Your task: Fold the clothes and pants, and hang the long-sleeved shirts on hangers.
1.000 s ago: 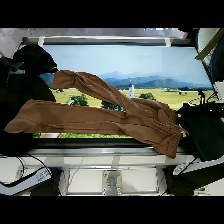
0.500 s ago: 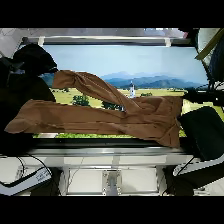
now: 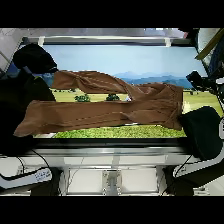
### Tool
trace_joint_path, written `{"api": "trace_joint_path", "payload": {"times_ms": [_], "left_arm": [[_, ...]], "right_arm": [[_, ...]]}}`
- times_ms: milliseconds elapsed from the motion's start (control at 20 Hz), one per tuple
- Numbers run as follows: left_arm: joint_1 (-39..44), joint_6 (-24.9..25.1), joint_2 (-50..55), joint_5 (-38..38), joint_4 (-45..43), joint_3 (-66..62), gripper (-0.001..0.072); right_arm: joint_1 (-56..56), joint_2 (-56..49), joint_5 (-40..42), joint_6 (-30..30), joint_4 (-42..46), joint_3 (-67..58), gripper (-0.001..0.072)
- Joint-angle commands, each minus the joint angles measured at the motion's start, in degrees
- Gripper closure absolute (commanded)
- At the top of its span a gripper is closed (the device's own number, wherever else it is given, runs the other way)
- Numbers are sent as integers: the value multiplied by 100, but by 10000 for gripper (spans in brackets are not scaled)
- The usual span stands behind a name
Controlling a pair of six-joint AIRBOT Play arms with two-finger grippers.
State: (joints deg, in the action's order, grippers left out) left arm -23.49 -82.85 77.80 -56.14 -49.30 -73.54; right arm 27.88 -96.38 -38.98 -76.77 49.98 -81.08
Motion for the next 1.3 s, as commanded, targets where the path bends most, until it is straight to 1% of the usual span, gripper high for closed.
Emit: {"api": "trace_joint_path", "payload": {"times_ms": [0, 100, 200, 350, 550, 650, 700, 850, 1100, 1250], "left_arm": [[400, -179, 610, 319, -151, -4, 4], [614, -382, 1075, 516, -149, -4, 4], [728, -426, 1497, 1029, -22, -4, 4], [715, -439, 1952, 1832, 804, -4, 5], [706, -413, 2175, 2234, 866, -4, 16], [723, -417, 2234, 2430, 868, -4, 35], [730, -417, 2262, 2518, 868, -4, 66], [732, -420, 2385, 2660, 872, -4, 65], [758, -420, 2728, 2699, 938, -138, 65], [839, -420, 2920, 2918, 1134, -341, 67]], "right_arm": [[-7, 184, -514, -138, -26, -15, 156], [11, 619, -807, 184, -26, -15, 157], [11, 1215, -992, 284, -26, -15, 157], [11, 2155, -1244, 442, -17, -15, 157], [11, 2986, -1351, 444, -22, -15, 157], [11, 3180, -1532, 442, -24, -13, 156], [11, 3222, -1663, 437, -24, -13, 157], [2, 3215, -1993, 424, -28, -13, 157], [-81, 3215, -2024, 417, -48, -13, 157], [-140, 3215, -2046, 417, -68, -13, 157]]}}
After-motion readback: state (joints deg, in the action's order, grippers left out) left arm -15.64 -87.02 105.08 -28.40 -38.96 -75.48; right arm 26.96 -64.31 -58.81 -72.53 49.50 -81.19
